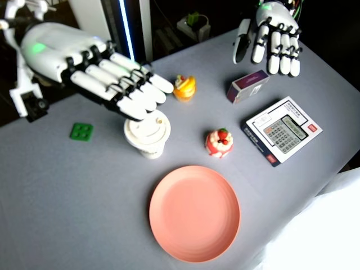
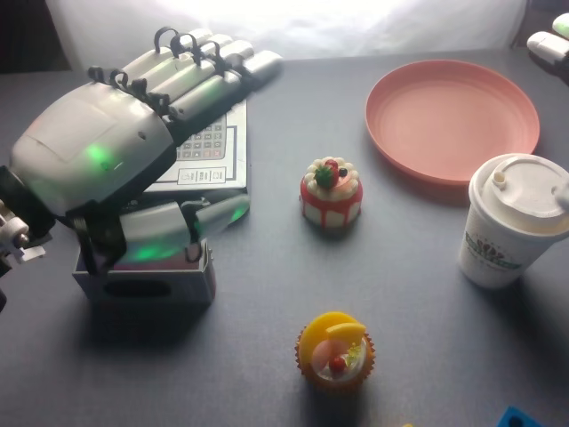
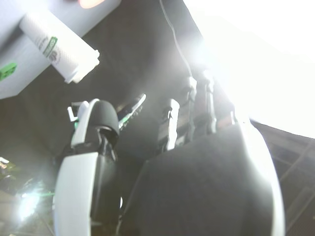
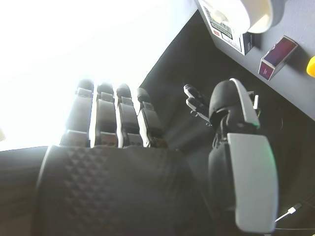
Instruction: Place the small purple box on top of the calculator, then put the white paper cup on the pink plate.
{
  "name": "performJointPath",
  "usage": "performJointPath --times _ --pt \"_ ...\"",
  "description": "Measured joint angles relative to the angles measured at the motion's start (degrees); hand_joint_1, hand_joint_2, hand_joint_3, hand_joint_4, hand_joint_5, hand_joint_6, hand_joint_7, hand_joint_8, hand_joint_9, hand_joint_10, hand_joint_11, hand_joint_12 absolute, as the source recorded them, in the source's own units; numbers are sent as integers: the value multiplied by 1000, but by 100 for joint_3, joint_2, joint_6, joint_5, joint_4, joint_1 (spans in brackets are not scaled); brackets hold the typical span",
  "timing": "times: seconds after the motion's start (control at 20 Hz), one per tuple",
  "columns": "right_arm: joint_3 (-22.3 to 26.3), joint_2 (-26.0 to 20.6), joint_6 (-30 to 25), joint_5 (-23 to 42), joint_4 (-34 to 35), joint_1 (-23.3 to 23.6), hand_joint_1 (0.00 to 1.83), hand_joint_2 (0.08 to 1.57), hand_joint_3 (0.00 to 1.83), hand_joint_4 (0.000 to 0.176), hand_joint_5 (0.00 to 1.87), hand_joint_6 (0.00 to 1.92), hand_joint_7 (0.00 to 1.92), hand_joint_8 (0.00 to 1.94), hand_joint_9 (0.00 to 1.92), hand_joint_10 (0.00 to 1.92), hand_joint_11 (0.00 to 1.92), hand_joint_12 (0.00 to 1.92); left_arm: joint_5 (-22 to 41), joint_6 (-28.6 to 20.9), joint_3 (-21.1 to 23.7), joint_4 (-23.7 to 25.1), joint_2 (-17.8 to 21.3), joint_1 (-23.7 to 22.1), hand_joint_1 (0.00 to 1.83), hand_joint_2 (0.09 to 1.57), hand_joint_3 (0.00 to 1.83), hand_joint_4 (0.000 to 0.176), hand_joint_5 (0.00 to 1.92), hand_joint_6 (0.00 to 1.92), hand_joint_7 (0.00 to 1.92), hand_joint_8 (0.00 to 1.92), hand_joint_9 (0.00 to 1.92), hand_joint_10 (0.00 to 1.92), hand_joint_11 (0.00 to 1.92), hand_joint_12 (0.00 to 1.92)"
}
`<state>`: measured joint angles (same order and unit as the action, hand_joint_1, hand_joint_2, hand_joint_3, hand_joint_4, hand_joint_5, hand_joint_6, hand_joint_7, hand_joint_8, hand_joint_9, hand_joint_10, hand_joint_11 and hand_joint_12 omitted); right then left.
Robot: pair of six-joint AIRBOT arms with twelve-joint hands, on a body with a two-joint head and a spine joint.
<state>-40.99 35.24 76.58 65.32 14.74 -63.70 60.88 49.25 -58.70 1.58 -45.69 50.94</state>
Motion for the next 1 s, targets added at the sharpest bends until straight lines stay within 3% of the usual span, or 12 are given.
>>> performJointPath --times 0.25,0.4,0.55,0.7,0.9,1.0 --pt "0 24 0 2 -11 -4 145 1304 82 0 0 0 0 0 0 0 0 0 -42 0 2 20 -24 9 218 1286 3 0 0 0 0 0 0 0 0 0" --pt "0 22 0 -13 90 -46 146 1315 71 0 0 0 0 0 0 0 0 0 -66 -9 138 39 249 243 515 1104 0 0 0 0 0 0 0 0 0 0" --pt "0 22 0 -2 131 -46 136 1312 63 0 0 0 0 0 0 0 0 0 -238 -20 177 -48 385 365 498 1010 0 0 7 1 26 3 1 0 0 0" --pt "0 24 0 -7 201 -46 172 1326 56 0 0 0 0 0 0 0 0 0 -455 -68 304 -85 455 704 732 893 0 0 135 7 190 9 140 27 20 17" --pt "0 24 -2 -4 240 -48 167 1333 50 0 0 0 0 0 0 0 0 0 -660 -68 289 -376 448 1021 835 904 3 0 133 3 188 5 124 7 0 0" --pt "0 24 -4 -2 238 -48 180 1346 48 0 0 0 0 0 0 0 0 0 -730 -63 195 -396 400 1019 886 914 3 0 219 13 288 14 183 21 14 11"
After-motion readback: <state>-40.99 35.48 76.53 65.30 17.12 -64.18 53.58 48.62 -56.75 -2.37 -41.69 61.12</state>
